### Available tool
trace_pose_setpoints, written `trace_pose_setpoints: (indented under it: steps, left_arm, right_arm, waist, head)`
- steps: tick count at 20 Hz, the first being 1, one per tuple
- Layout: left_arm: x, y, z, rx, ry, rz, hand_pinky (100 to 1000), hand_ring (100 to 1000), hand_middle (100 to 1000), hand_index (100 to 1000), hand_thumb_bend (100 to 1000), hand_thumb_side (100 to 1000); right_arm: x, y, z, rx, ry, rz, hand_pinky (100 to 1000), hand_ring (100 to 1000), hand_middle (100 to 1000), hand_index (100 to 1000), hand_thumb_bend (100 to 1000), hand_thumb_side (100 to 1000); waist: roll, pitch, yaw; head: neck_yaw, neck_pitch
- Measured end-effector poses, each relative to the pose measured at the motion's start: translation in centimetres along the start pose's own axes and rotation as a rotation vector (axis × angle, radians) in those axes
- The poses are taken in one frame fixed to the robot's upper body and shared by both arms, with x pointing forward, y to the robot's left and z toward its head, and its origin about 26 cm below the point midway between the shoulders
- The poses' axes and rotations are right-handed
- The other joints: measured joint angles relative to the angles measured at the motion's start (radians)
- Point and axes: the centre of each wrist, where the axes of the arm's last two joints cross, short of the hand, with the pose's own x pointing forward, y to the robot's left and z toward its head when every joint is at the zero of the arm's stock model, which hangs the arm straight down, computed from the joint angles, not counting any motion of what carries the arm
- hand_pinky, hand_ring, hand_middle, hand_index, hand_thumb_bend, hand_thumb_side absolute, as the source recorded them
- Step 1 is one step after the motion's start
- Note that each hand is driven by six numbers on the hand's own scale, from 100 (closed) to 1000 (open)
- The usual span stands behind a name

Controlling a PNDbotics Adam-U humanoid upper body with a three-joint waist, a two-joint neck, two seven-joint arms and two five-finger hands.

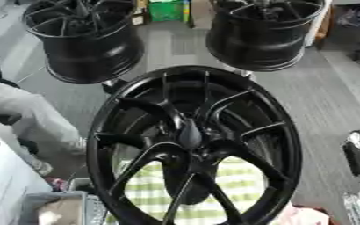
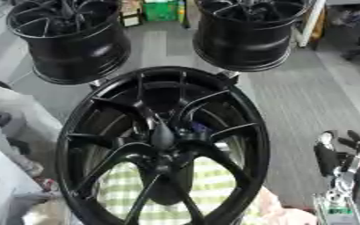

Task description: Pull the pin out of the wheel hub.

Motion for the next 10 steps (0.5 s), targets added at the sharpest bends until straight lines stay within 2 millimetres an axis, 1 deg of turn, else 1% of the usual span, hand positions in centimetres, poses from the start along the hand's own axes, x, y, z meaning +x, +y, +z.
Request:
trace_pose_setpoints:
  steps: [3,5,7,10]
  left_arm:
    - [0.4,-2.5,-0.3,0.053,-0.047,0.051,582,423,708,830,100,598]
    - [1.3,-3.6,-1.1,0.11,-0.09,0.111,575,426,665,802,100,597]
    - [2.4,-4.0,-2.0,0.206,-0.127,0.203,567,426,628,778,100,609]
    - [4.1,-4.0,-2.7,0.366,-0.167,0.4,564,431,600,756,100,629]
  right_arm:
    - [0.0,0.0,0.0,0.002,0.001,-0.001,482,418,668,843,100,437]
    - [0.0,0.1,0.1,0.004,0.004,-0.004,482,418,668,843,100,437]
    - [0.1,0.2,0.1,0.005,0.003,-0.006,482,418,668,843,100,436]
    - [0.1,0.3,0.2,0.01,0.002,-0.008,482,418,668,843,100,436]
  waist:
    - [-0.002,0.0,0.003]
    - [-0.004,0.0,0.003]
    - [-0.007,0.0,0.003]
    - [-0.013,0.002,0.008]
  head:
    - [0.0,0.0]
    - [0.0,0.0]
    - [0.0,0.0]
    - [0.0,0.0]
